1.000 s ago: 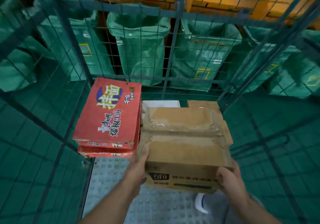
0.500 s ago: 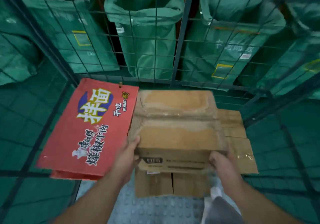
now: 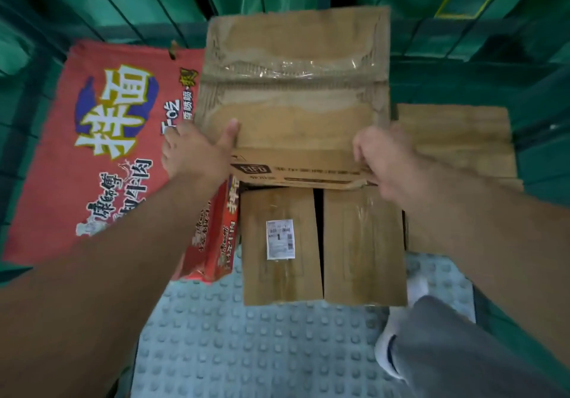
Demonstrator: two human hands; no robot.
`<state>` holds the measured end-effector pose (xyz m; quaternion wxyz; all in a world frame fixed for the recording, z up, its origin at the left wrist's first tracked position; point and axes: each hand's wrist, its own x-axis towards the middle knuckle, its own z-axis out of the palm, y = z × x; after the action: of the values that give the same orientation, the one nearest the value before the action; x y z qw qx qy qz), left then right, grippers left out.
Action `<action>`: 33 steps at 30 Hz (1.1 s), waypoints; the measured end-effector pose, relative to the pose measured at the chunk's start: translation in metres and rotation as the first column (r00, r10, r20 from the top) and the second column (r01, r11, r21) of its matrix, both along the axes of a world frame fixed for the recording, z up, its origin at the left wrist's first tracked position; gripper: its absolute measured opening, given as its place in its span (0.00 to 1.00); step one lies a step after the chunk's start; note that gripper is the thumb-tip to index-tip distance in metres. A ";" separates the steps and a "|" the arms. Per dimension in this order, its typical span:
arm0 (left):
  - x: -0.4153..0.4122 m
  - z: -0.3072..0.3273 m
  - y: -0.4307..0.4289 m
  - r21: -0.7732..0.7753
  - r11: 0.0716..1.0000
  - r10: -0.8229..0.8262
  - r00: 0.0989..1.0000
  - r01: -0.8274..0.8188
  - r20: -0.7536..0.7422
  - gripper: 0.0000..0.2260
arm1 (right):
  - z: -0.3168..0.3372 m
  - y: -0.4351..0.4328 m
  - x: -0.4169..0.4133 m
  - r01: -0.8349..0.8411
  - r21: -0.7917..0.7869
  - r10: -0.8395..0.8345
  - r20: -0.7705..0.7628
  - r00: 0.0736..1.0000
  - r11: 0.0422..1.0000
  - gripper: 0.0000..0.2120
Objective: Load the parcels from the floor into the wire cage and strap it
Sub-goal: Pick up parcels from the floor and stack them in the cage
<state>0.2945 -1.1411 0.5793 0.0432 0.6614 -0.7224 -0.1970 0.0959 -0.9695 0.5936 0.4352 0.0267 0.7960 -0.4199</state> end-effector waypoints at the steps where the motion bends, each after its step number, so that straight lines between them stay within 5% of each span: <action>1: 0.003 -0.001 0.003 -0.011 1.000 0.016 1.000 -0.017 -0.019 0.43 | 0.002 0.003 0.002 -0.013 0.002 0.013 0.003 1.000 1.000 0.31; 10: 0.017 -0.010 0.048 -0.189 0.975 0.082 0.980 -0.116 -0.180 0.33 | 0.013 0.017 -0.001 -0.104 -0.091 0.106 0.018 0.994 0.990 0.37; 13: 0.026 -0.030 0.127 -0.225 0.971 -0.126 0.973 0.081 -0.192 0.29 | 0.012 0.020 -0.001 -0.057 -0.077 0.060 0.039 0.997 0.995 0.39; 15: 0.039 -0.064 0.190 0.022 0.984 -0.173 0.979 0.176 -0.107 0.28 | 0.008 0.019 0.004 -0.027 -0.083 0.030 0.045 0.999 0.996 0.38; 16: 0.045 -0.080 0.215 0.254 0.966 -0.042 0.997 0.056 -0.057 0.31 | 0.005 0.020 0.006 0.003 -0.105 0.003 0.054 0.999 0.994 0.36; 17: 0.051 -0.096 0.235 0.521 0.836 0.199 0.980 -0.173 0.006 0.36 | 0.003 0.021 0.008 0.034 -0.146 -0.025 0.059 0.998 0.989 0.33; 19: 0.057 -0.118 0.253 0.856 0.239 0.678 0.710 -0.459 0.192 0.40 | -0.003 0.029 0.014 0.078 -0.246 -0.069 0.043 0.997 0.966 0.29; 20: 0.061 -0.127 0.255 0.892 0.017 0.782 0.562 -0.451 0.269 0.41 | -0.011 0.035 0.018 0.079 -0.265 -0.077 0.020 0.997 0.961 0.30; 21: 0.063 -0.132 0.255 0.899 -0.080 0.825 0.478 -0.432 0.303 0.43 | -0.023 0.043 0.025 0.078 -0.245 -0.082 -0.005 0.997 0.966 0.32; 25: 0.071 -0.149 0.237 0.914 -0.081 0.948 0.252 -0.398 0.194 0.28 | -0.102 0.108 0.066 -0.085 0.142 0.087 -0.005 0.996 0.986 0.34; 28: 0.090 -0.164 0.209 0.924 -0.130 0.992 -0.050 -0.360 0.120 0.20 | -0.160 0.170 0.096 -0.302 0.478 0.332 0.024 0.943 0.825 0.36; 31: 0.130 -0.179 0.189 0.926 -0.091 0.993 -0.102 -0.365 0.057 0.28 | -0.204 0.207 0.105 -0.302 0.576 0.347 0.034 0.937 0.760 0.35; 33: 0.155 -0.185 0.182 0.947 -0.054 0.998 0.011 -0.316 0.061 0.35 | -0.220 0.216 0.104 -0.271 0.624 0.336 0.013 0.942 0.733 0.35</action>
<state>0.4490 -0.9588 0.3948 0.1369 0.7349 0.0804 -0.6593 0.1999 -0.7536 0.3735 0.4245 0.0159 0.9033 -0.0607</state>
